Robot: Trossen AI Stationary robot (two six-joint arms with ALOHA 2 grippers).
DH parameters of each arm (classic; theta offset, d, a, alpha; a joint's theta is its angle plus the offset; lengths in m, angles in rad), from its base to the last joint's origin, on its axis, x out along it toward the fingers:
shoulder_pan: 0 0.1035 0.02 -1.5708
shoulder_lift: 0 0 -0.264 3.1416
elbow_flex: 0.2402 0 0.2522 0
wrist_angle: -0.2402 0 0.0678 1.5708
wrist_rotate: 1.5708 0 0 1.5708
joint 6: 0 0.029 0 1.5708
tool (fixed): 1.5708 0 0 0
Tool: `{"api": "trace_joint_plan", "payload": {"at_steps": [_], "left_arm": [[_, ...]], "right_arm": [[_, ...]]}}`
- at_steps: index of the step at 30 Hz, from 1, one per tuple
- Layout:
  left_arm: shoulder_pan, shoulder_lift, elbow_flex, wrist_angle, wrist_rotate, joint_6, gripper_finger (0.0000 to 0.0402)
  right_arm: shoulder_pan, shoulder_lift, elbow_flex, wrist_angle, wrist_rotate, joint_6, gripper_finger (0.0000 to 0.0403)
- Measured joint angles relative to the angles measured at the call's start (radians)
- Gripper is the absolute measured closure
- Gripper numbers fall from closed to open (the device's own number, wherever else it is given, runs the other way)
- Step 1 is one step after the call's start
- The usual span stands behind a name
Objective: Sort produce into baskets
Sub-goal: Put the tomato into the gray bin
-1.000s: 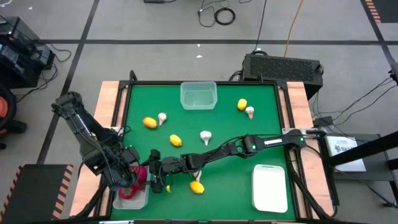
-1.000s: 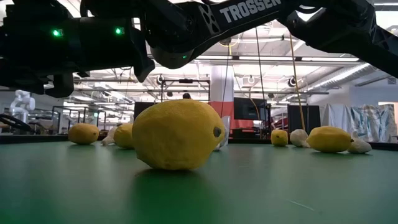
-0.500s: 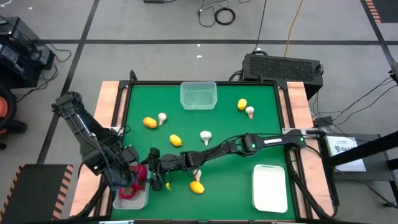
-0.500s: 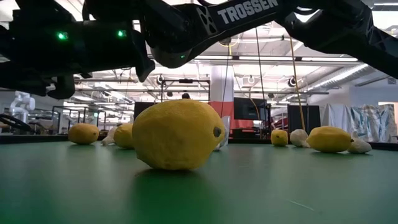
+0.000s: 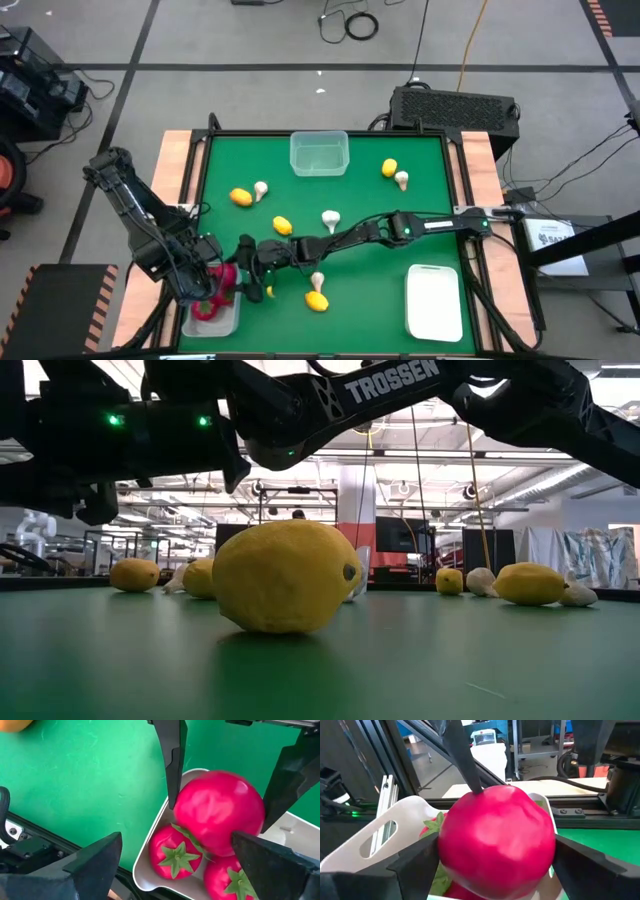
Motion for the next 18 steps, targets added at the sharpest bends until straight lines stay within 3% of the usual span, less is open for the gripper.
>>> {"api": "trace_joint_plan", "payload": {"at_steps": [10,18], "left_arm": [[0.000,-0.006,0.013,-0.010,0.015,-0.001,0.0017],[0.004,-0.029,0.061,-0.012,-0.159,-0.064,0.0017]], "right_arm": [[0.006,-0.001,0.000,0.005,0.043,-0.090,0.0057],[0.005,-0.034,0.005,-0.002,0.066,-0.098,0.0057]]}}
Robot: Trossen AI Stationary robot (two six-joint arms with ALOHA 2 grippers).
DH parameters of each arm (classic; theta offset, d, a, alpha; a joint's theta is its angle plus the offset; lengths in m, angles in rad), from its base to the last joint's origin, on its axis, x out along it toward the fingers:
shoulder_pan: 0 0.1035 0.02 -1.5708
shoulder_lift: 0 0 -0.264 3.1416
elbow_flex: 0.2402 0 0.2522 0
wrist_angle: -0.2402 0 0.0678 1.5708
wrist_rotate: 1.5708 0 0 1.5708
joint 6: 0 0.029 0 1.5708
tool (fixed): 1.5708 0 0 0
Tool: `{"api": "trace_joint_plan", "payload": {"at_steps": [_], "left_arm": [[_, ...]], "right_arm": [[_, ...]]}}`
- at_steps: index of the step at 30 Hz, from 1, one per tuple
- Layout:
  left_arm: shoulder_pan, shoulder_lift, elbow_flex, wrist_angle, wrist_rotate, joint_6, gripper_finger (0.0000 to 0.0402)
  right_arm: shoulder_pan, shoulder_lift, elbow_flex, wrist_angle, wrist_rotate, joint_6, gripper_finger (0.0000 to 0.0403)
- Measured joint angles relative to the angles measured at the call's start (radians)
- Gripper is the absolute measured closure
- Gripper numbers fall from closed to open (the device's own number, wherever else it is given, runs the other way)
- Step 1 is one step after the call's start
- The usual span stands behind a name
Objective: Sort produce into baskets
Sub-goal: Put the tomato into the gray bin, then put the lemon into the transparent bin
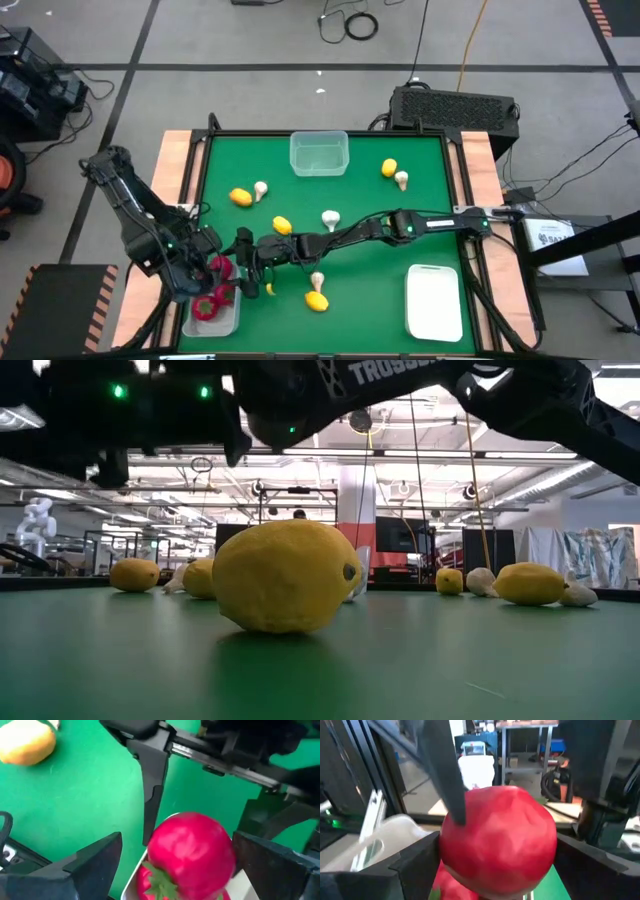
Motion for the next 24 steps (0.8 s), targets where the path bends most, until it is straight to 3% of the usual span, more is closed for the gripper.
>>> {"api": "trace_joint_plan", "payload": {"at_steps": [11,14,24], "left_arm": [[0.000,0.087,-0.018,0.002,0.065,-0.038,0.0017],[-0.001,0.115,-0.019,-0.001,0.129,-0.031,0.0017],[-0.003,0.134,-0.019,0.005,0.164,-0.009,0.0017]], "right_arm": [[0.002,0.008,-0.004,-0.017,-0.002,-0.003,0.0057],[0.000,0.008,-0.004,0.003,-0.001,0.010,0.0057],[-0.020,0.002,-0.004,-0.011,-0.097,0.039,0.0048]]}}
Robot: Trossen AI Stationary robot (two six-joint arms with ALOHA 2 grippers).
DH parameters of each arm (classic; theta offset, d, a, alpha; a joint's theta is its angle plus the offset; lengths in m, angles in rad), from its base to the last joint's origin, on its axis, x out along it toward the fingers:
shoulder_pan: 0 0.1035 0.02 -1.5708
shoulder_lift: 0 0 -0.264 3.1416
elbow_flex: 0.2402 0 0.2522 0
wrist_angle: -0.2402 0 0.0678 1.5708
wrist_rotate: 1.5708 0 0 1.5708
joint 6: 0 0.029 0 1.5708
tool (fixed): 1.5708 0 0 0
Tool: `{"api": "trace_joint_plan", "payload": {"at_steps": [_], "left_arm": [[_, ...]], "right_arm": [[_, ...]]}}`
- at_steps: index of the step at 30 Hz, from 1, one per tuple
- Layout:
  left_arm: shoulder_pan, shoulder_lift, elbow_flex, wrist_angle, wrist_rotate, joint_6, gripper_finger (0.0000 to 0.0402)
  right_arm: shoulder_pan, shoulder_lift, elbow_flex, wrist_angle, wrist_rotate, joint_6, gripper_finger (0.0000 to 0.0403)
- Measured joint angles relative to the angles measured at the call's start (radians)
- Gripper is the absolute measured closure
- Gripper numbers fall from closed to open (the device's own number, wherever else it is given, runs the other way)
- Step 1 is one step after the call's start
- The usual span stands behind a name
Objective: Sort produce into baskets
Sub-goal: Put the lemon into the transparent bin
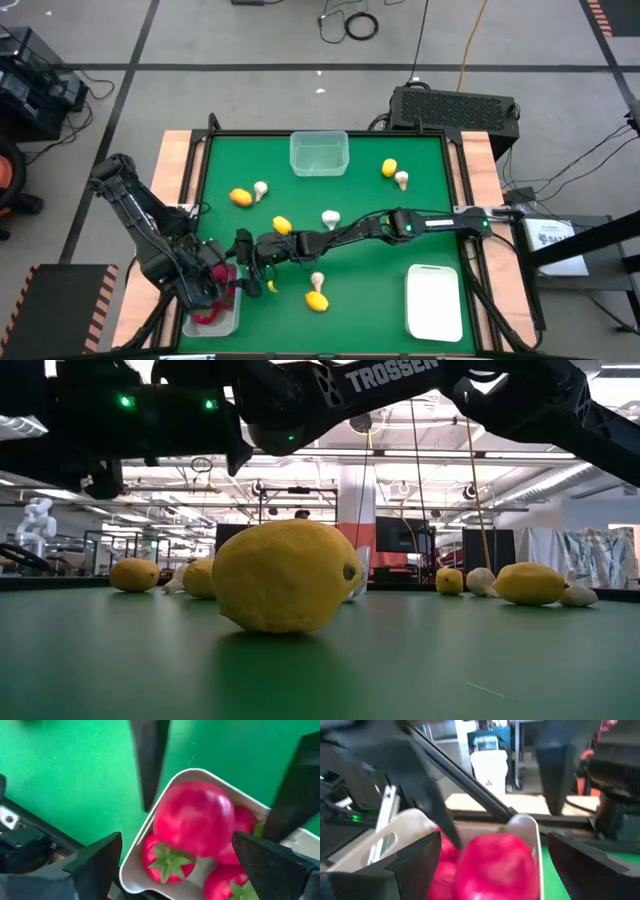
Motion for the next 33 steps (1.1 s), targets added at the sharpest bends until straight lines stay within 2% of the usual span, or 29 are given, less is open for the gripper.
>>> {"api": "trace_joint_plan", "payload": {"at_steps": [7,14,19,24,29,33], "left_arm": [[0.000,-0.006,0.000,-0.003,0.011,-0.003,0.0017],[-0.001,-0.022,0.002,-0.009,-0.012,0.005,0.0017],[-0.001,-0.019,0.002,-0.009,-0.062,0.034,0.0017],[-0.001,-0.018,-0.014,-0.002,-0.074,0.070,0.0017],[-0.001,-0.017,-0.063,0.038,-0.082,0.075,0.0017],[-0.001,-0.018,-0.080,0.048,-0.085,0.081,0.0017]], "right_arm": [[0.000,-0.089,-0.002,-0.177,0.019,-0.088,0.0044],[-0.001,-0.243,-0.001,-0.612,0.048,-0.106,0.0044],[-0.005,-0.371,-0.002,-0.920,0.069,-0.002,0.0049],[-0.005,-0.466,-0.001,-1.147,0.068,0.133,0.0055],[0.001,-0.544,0.000,-1.256,0.070,0.246,0.0063],[0.017,-0.562,-0.001,-1.303,0.112,0.289,0.0064]]}}
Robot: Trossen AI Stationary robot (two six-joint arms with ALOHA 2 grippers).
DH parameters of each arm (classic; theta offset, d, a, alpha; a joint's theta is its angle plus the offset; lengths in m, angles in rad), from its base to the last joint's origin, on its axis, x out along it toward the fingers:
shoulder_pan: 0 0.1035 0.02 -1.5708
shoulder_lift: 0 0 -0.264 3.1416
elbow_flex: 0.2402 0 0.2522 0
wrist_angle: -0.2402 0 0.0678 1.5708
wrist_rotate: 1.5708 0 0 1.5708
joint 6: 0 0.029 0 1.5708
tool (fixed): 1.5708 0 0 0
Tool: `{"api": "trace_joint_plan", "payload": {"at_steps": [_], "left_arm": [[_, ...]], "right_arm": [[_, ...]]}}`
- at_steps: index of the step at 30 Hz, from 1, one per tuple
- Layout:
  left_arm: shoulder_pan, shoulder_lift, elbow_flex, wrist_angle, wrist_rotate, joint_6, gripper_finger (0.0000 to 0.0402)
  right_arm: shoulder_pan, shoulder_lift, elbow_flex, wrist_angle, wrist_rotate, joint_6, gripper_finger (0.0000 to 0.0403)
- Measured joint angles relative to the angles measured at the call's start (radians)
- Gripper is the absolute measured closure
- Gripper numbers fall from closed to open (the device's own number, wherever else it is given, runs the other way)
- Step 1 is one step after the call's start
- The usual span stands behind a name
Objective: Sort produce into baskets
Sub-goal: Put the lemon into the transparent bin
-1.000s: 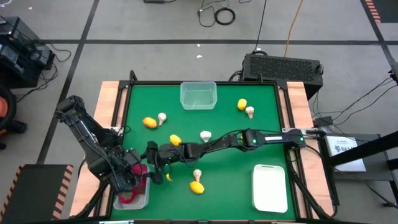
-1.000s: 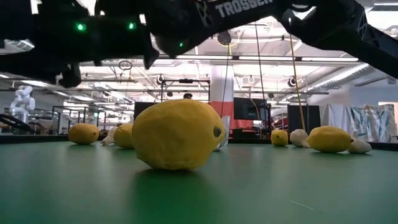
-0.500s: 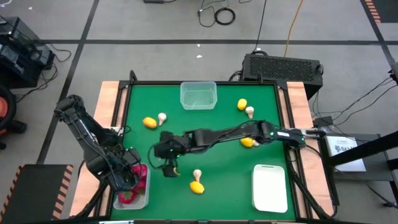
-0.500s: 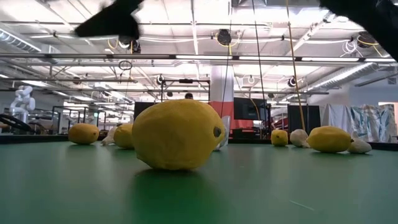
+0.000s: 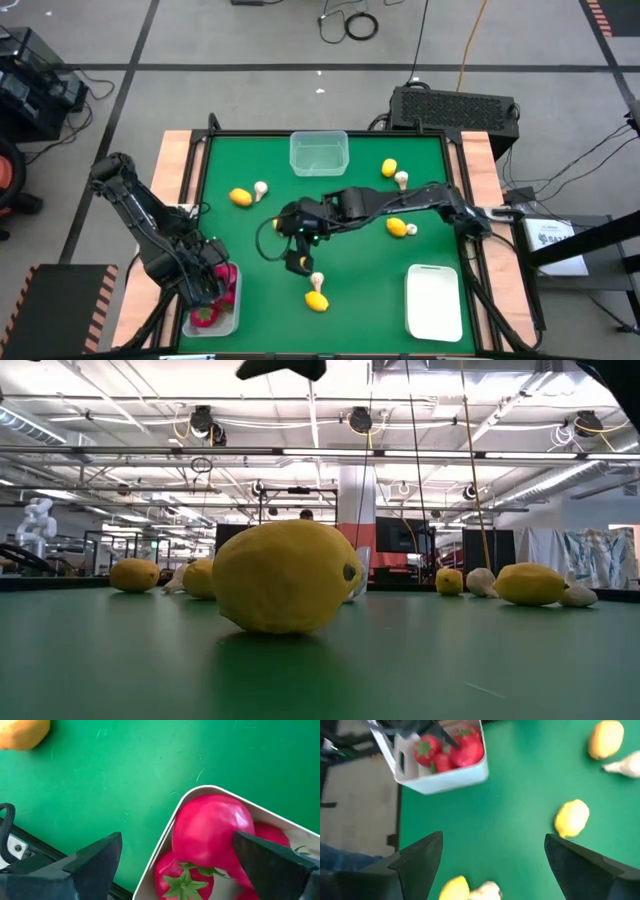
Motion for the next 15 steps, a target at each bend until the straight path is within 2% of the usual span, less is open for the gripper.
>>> {"api": "trace_joint_plan", "payload": {"at_steps": [10,15], "left_arm": [[0.000,0.009,0.001,-0.001,-0.015,0.046,0.0017],[0.000,-0.026,0.068,-0.032,-0.019,0.075,0.0017]], "right_arm": [[0.026,-0.008,-0.001,-0.009,0.033,0.049,0.0064],[0.025,-0.013,-0.001,-0.022,0.031,0.049,0.0064]]}}
